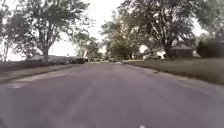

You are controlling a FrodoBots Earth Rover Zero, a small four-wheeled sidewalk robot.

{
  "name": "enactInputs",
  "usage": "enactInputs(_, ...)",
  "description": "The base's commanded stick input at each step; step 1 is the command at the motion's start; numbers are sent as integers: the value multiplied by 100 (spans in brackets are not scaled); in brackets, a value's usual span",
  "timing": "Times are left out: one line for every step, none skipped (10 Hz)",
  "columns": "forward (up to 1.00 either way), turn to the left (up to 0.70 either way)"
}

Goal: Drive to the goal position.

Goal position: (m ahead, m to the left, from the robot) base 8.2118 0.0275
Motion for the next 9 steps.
enactInputs(100, 0)
enactInputs(100, 0)
enactInputs(100, 0)
enactInputs(100, 0)
enactInputs(100, 0)
enactInputs(100, 0)
enactInputs(100, 0)
enactInputs(100, 0)
enactInputs(100, 0)
